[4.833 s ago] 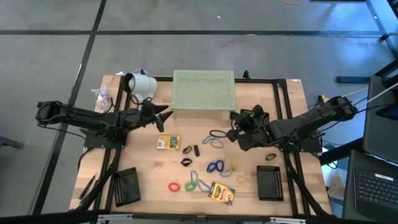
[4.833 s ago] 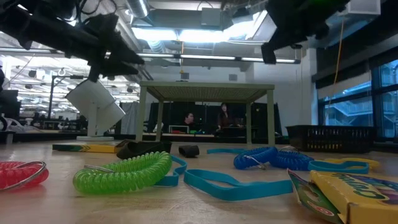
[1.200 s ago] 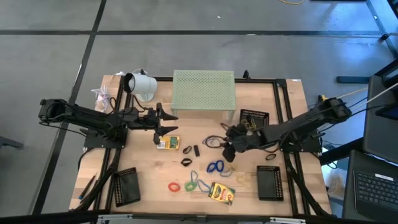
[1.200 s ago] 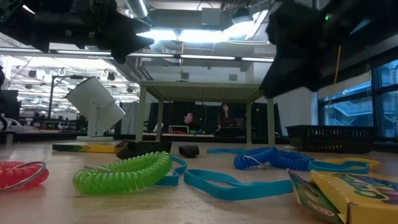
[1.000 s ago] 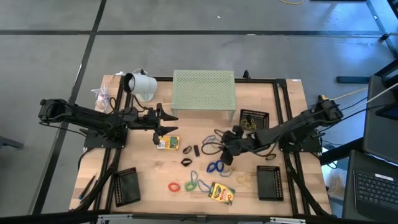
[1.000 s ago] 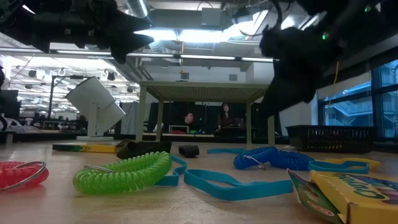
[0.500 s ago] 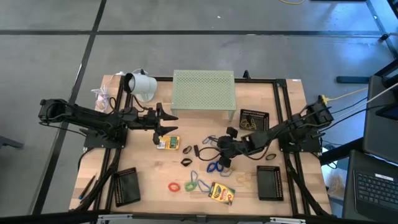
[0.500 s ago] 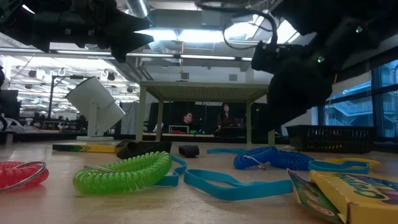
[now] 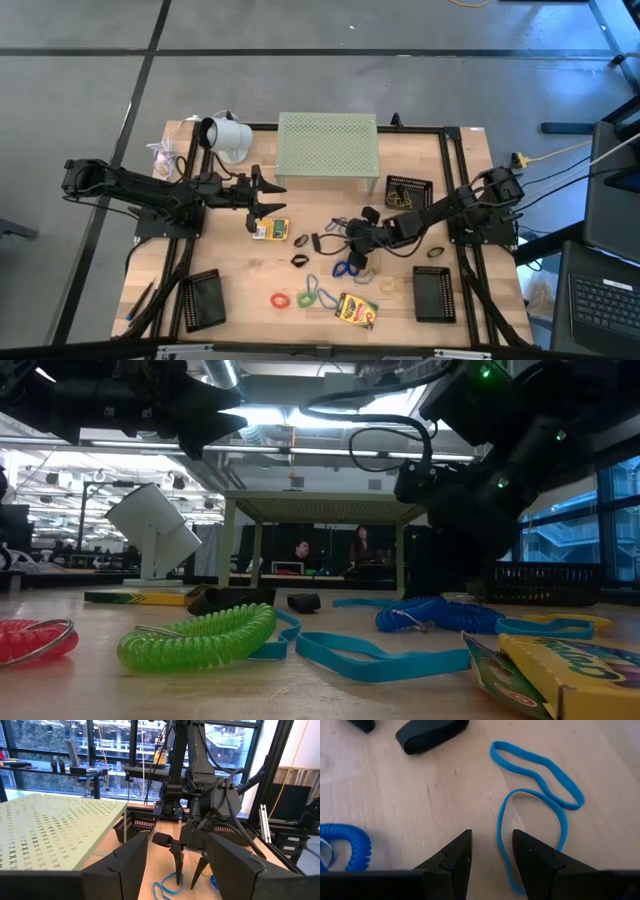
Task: Pick & Place Office Desk Supplies
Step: Put the blue rubber band into the top right black bin
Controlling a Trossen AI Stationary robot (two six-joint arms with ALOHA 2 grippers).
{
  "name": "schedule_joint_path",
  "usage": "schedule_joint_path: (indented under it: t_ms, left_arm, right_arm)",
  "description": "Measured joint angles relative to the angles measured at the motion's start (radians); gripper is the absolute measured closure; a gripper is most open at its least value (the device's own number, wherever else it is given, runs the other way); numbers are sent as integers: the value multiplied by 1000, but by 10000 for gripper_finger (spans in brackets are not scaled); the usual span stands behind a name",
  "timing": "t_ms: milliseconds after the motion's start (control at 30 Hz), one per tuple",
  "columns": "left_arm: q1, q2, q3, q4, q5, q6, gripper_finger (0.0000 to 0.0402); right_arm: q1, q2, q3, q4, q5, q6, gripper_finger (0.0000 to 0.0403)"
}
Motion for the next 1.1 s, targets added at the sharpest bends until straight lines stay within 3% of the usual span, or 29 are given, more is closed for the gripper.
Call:
schedule_joint_path:
  t_ms: [300, 633, 1100]
  left_arm:
    - [0, 0, 0, -5, 0, 0, 203]
    - [0, 0, 0, -6, 0, 1, 203]
    - [0, 0, 0, -6, 0, 5, 203]
  right_arm:
    - [-2, 2, 0, 2, 28, 79, 277]
    - [-10, 3, 0, 0, 21, 150, 394]
    - [-9, -28, 3, 46, 45, 148, 401]
